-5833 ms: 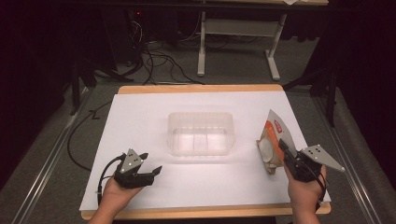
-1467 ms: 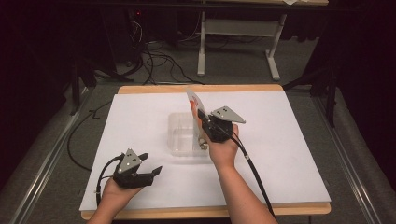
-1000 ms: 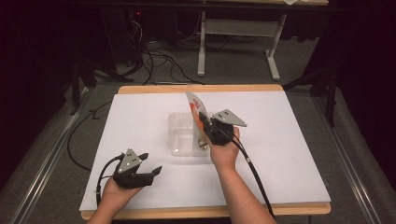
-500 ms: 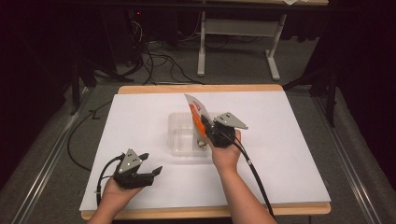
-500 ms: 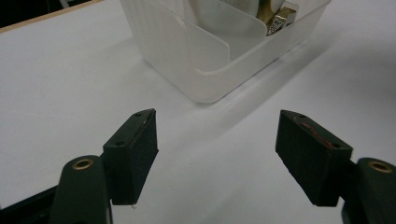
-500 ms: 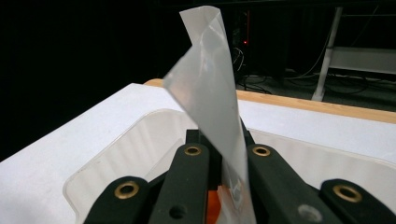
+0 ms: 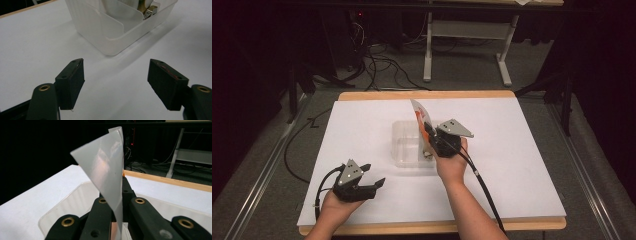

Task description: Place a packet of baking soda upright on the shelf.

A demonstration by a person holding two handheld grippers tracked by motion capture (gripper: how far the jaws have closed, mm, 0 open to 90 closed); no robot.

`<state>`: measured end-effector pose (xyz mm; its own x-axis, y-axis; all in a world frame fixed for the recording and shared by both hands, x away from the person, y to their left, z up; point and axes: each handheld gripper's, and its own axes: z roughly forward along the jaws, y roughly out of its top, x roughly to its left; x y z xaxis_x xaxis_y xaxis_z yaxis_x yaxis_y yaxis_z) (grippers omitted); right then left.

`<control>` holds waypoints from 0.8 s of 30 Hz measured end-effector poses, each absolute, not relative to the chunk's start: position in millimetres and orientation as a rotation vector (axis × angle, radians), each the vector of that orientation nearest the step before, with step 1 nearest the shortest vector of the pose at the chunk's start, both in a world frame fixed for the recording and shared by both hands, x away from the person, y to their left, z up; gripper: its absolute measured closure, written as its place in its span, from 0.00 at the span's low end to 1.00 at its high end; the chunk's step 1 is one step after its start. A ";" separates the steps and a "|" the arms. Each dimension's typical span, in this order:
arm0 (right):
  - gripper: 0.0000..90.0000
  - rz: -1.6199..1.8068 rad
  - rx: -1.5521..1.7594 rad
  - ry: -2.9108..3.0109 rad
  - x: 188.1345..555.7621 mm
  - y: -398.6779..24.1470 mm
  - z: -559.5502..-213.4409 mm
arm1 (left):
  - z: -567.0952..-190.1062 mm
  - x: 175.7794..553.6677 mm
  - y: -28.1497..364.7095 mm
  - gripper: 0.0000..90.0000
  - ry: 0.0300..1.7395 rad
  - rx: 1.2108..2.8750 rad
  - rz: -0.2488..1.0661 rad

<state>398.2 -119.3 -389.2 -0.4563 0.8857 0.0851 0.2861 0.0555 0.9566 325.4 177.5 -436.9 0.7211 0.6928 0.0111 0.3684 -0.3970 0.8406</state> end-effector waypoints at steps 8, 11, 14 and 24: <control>1.00 1.396 1.147 1.822 393.1 -116.1 -400.0 | -437.0 325.2 176.5 0.33 0.803 2.025 0.455; 1.00 1.394 1.146 1.825 390.0 -116.4 -403.3 | -437.2 325.1 175.8 0.33 0.800 2.030 0.455; 1.00 1.391 1.153 1.828 385.4 -118.1 -408.8 | -437.4 325.0 175.1 0.33 0.799 2.033 0.457; 0.99 1.392 1.176 1.830 379.4 -124.7 -416.1 | -437.1 325.1 176.1 0.33 0.797 2.030 0.458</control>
